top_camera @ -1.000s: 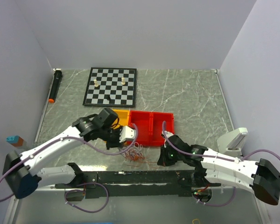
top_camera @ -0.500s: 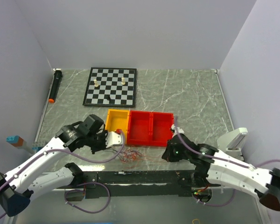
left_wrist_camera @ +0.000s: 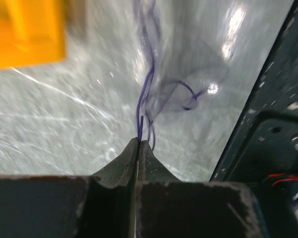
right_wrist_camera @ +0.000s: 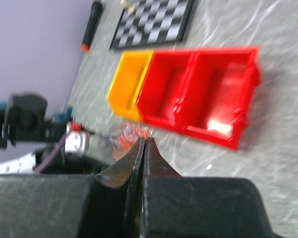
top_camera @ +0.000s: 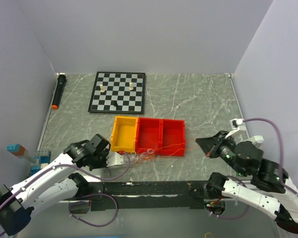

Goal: Untangle the cables

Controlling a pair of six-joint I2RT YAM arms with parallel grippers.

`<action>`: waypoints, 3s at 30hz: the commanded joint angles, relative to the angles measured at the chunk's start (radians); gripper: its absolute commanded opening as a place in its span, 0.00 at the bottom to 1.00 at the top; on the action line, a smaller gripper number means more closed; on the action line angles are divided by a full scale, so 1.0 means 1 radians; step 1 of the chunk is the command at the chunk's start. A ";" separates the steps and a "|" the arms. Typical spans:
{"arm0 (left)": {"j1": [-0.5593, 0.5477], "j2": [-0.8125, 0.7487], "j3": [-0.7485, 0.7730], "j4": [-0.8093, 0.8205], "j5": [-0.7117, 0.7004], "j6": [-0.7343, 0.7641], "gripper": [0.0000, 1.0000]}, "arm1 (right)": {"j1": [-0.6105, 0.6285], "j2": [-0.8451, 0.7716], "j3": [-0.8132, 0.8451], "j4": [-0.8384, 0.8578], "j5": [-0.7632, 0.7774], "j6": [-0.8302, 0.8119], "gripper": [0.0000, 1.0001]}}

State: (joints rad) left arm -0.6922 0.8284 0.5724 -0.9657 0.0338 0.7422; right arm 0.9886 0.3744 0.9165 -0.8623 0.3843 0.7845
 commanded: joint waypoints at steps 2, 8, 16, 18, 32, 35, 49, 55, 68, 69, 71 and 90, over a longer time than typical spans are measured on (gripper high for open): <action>0.010 -0.008 -0.017 0.008 -0.106 0.054 0.04 | 0.005 0.020 0.148 -0.128 0.220 -0.085 0.00; 0.011 -0.006 -0.026 0.018 -0.133 0.062 0.03 | 0.005 0.004 0.209 -0.115 0.262 -0.148 0.00; 0.022 -0.034 -0.075 0.022 -0.209 0.089 0.03 | 0.004 0.008 0.360 -0.285 0.422 -0.105 0.00; 0.022 -0.032 -0.062 0.019 -0.193 0.082 0.03 | 0.005 -0.008 0.364 -0.261 0.407 -0.132 0.00; 0.040 -0.012 0.464 -0.056 0.112 -0.069 0.04 | 0.007 0.182 -0.066 0.090 -0.270 -0.126 0.00; 0.039 -0.002 0.546 -0.106 0.187 -0.075 0.04 | 0.016 0.222 -0.203 0.216 -0.377 -0.099 0.00; 0.039 -0.026 0.762 -0.149 0.437 -0.066 0.05 | 0.234 0.541 -0.117 0.423 -0.259 -0.224 0.57; 0.040 -0.048 0.765 -0.125 0.485 -0.070 0.07 | 0.239 0.621 -0.100 0.664 -0.330 -0.372 0.60; 0.040 -0.060 0.777 -0.068 0.508 -0.136 0.07 | 0.275 0.876 -0.170 1.233 -0.412 -0.519 0.64; 0.040 -0.060 0.779 -0.064 0.511 -0.145 0.07 | 0.275 0.903 -0.160 1.258 -0.415 -0.521 0.64; 0.039 -0.057 0.790 -0.064 0.515 -0.158 0.07 | 0.275 0.966 -0.133 1.292 -0.389 -0.521 0.63; 0.040 -0.129 0.804 0.240 0.169 -0.354 0.01 | 0.278 0.790 -0.409 1.172 -0.272 -0.275 0.03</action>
State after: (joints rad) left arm -0.6559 0.7391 1.3544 -0.9409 0.3561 0.4858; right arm 1.2587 1.2434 0.5785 0.3405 0.0914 0.4091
